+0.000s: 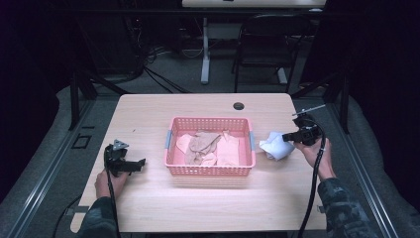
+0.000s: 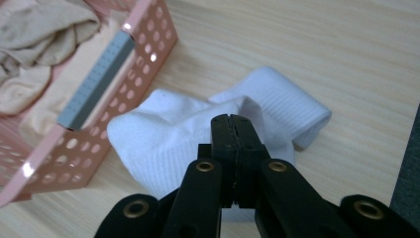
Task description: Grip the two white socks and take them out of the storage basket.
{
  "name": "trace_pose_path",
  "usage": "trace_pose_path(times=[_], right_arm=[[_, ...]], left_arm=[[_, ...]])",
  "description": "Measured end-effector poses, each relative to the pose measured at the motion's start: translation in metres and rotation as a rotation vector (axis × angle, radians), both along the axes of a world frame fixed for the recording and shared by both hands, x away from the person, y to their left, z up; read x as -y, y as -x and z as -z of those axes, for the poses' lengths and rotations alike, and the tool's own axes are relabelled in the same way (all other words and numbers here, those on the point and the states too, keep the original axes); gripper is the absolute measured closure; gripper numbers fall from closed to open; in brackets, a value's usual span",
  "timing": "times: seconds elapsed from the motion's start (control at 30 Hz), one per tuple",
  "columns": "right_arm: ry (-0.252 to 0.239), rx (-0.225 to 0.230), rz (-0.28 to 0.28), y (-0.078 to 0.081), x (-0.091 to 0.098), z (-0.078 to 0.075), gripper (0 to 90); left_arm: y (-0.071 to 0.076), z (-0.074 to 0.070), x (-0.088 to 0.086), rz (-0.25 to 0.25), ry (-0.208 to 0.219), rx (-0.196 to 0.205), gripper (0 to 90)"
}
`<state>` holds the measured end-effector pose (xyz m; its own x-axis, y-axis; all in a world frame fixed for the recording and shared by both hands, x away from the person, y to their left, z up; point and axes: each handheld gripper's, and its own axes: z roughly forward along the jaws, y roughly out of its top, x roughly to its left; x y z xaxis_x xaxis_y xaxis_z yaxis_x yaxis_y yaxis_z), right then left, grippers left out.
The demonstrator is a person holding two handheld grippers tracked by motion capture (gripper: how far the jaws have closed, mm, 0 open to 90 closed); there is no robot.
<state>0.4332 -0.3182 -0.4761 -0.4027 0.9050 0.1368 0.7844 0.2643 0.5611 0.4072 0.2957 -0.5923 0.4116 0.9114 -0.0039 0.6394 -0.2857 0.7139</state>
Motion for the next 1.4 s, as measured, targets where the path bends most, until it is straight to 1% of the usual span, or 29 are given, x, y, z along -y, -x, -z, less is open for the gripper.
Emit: trace_pose_path(times=[0.03,0.07,0.13,0.2,0.27,0.33,0.37,0.4,0.5,0.57,0.6,0.63,0.7,0.77,0.8,0.87,0.97,1.03,1.07,1.13,1.2,1.3,1.4], right_arm=[[0.009,-0.015,0.002,0.000,0.000,0.003,89.6],[0.006,-0.031,0.005,-0.001,0.000,0.007,89.6],[0.017,-0.042,0.007,-0.002,0.000,0.013,89.6],[0.035,-0.068,0.013,-0.004,0.000,0.021,89.6],[0.035,-0.088,0.018,-0.005,0.000,0.027,89.5],[0.040,-0.099,0.016,-0.007,0.001,0.033,89.4],[0.033,-0.098,0.018,-0.007,0.001,0.035,89.3],[0.040,-0.108,0.014,-0.007,0.001,0.036,89.1],[0.037,-0.097,0.018,-0.006,0.002,0.036,88.2],[0.030,-0.075,0.023,-0.003,0.004,0.032,86.0],[0.026,-0.073,0.022,-0.002,0.004,0.030,83.7],[0.022,-0.058,0.024,0.000,0.005,0.028,80.9],[0.009,-0.045,0.020,0.003,0.007,0.023,72.0],[0.008,-0.032,0.015,0.006,0.008,0.019,64.8],[0.006,-0.021,0.018,0.009,0.008,0.017,60.0],[0.004,-0.012,0.001,0.012,0.008,0.013,50.8],[0.004,0.014,-0.014,0.020,0.008,0.006,36.9],[-0.005,0.024,-0.025,0.026,0.008,0.003,25.2],[0.002,0.028,-0.026,0.029,0.007,0.002,22.2],[-0.004,0.045,-0.031,0.037,0.008,0.002,17.1],[-0.007,0.045,-0.039,0.044,0.008,0.005,14.2],[0.001,0.035,-0.043,0.053,0.010,0.013,10.6],[0.019,0.004,-0.047,0.059,0.011,0.025,7.0]], left_arm=[[0.000,0.000,0.000,0.000,0.000,0.001,0.6],[0.000,0.000,0.000,0.000,0.000,0.000,0.6],[0.000,0.000,0.000,-0.001,0.000,0.000,0.6],[0.000,0.000,0.000,0.000,0.000,0.000,0.6],[0.000,0.000,0.000,0.000,0.000,0.000,0.6],[0.000,0.000,0.000,0.000,0.000,0.000,0.6],[0.000,0.000,0.000,0.001,0.000,0.001,0.6],[0.000,0.000,0.000,0.001,0.000,0.000,0.6],[0.000,0.000,0.000,-0.001,0.000,0.001,0.6],[0.000,0.000,0.000,-0.001,0.000,0.000,0.5],[0.000,0.000,0.000,-0.001,-0.001,0.000,0.6],[0.000,0.000,0.000,-0.001,0.000,0.000,0.5],[0.000,0.000,0.000,-0.001,0.000,0.000,0.5],[0.000,0.000,0.000,-0.001,0.000,0.000,0.5],[0.000,0.000,0.000,-0.001,0.000,0.000,0.5],[0.000,0.000,0.000,-0.002,0.000,0.001,0.5],[0.000,0.000,0.000,-0.003,0.000,0.000,0.5],[0.000,0.000,0.000,-0.003,0.000,0.000,0.5],[0.000,0.000,0.000,-0.003,0.000,0.000,0.5],[0.000,0.000,0.000,-0.003,0.000,0.000,0.5],[0.000,0.000,0.000,-0.003,0.000,0.000,0.5],[0.000,0.000,0.000,-0.003,0.000,0.000,0.5],[0.000,0.000,0.000,-0.003,0.000,0.000,0.5]])
